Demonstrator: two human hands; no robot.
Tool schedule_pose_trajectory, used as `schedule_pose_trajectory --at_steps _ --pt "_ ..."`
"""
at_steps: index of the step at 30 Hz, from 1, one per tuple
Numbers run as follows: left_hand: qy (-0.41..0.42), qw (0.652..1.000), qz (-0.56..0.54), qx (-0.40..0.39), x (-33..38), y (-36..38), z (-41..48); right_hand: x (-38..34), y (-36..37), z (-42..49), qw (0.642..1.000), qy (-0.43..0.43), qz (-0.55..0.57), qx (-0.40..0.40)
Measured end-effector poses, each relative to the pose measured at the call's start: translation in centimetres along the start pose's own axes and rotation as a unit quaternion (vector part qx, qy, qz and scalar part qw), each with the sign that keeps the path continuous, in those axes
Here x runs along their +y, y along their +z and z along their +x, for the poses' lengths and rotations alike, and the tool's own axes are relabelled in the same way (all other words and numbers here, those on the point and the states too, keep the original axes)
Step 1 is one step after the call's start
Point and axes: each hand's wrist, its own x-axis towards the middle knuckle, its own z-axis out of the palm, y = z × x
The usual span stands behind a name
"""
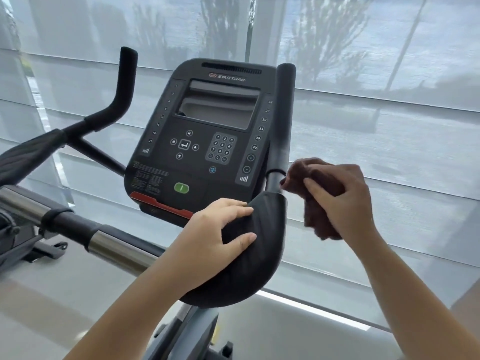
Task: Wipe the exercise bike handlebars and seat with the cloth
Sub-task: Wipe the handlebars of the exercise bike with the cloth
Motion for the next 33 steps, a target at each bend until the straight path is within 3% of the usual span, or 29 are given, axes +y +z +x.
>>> schedule_pose_trajectory --at_steps 3,7,11,15,20,29,33 --pt "0.011 1.0 -0.009 0.008 -0.3 -0.1 -0.5 -1.8 -0.5 1.9 0.977 -0.082 -0.176 -0.091" --pt "0.033 0.999 -0.015 0.015 -0.7 0.0 -0.7 -3.3 -1.5 3.3 0.944 -0.114 -0.282 -0.127" --pt "0.042 0.999 -0.03 0.019 -0.8 0.1 -0.7 -3.6 1.7 2.4 0.953 -0.114 -0.234 -0.153" --pt "0.035 0.998 -0.048 0.02 -0.9 0.2 -0.8 -3.0 3.3 1.3 0.973 -0.081 -0.183 -0.117" --pt "0.035 0.997 -0.061 0.024 -1.0 0.3 -0.8 -3.8 4.3 4.1 0.953 -0.111 -0.243 -0.141" --pt "0.049 0.997 -0.06 0.025 -1.2 0.6 -0.8 -4.9 2.6 1.8 0.949 -0.052 -0.233 -0.206" --pt "0.054 0.996 -0.06 0.024 -1.2 0.6 -0.8 -6.1 5.4 4.2 0.907 -0.103 -0.359 -0.193"
